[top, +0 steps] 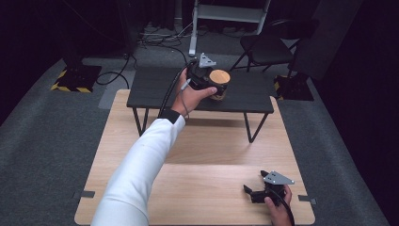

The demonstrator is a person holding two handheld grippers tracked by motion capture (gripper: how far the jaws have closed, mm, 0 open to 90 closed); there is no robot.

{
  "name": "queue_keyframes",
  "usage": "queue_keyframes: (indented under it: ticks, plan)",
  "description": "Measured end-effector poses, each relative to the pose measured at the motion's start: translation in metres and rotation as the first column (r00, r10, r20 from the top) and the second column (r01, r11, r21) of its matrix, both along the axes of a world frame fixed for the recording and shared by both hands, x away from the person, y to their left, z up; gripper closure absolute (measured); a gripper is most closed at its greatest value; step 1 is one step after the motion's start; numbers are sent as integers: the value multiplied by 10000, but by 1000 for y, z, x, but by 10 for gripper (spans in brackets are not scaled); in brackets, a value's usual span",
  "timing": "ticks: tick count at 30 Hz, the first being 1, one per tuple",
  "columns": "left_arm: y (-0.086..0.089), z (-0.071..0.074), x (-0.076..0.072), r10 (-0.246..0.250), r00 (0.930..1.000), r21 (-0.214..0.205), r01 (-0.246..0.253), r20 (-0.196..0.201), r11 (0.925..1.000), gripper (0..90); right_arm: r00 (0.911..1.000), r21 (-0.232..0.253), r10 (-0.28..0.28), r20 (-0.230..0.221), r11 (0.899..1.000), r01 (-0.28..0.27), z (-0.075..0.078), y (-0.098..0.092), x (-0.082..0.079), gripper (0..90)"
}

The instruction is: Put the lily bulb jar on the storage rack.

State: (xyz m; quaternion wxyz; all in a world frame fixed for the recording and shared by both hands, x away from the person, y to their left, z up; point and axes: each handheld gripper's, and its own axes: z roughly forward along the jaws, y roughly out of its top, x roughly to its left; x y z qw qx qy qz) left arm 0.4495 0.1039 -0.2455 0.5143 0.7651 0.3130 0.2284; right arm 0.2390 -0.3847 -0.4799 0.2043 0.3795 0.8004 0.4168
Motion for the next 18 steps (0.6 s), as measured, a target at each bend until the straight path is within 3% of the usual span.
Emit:
queue_keyframes:
  ticks: [8, 10, 12, 18]
  plan:
    - [26, 2, -38, -119, 9985, -197, 130, 542, 9997, 19, 10000, 4, -4, -10, 10000, 4, 0, 0, 0, 0]
    - [37, -4, -52, -168, 9971, -551, 210, 747, 9983, 12, 10000, 0, -6, -6, 10000, 6, 0, 0, 0, 0]
    - [46, -12, -68, -196, 9940, -490, 250, 1079, 9985, 9, 10000, 2, -10, -7, 10000, 10, 0, 0, 0, 0]
    - [72, -43, -115, 137, 9932, -634, -64, 1157, 9980, 4, 10000, 5, -16, -14, 10000, 16, 0, 0, 0, 0]
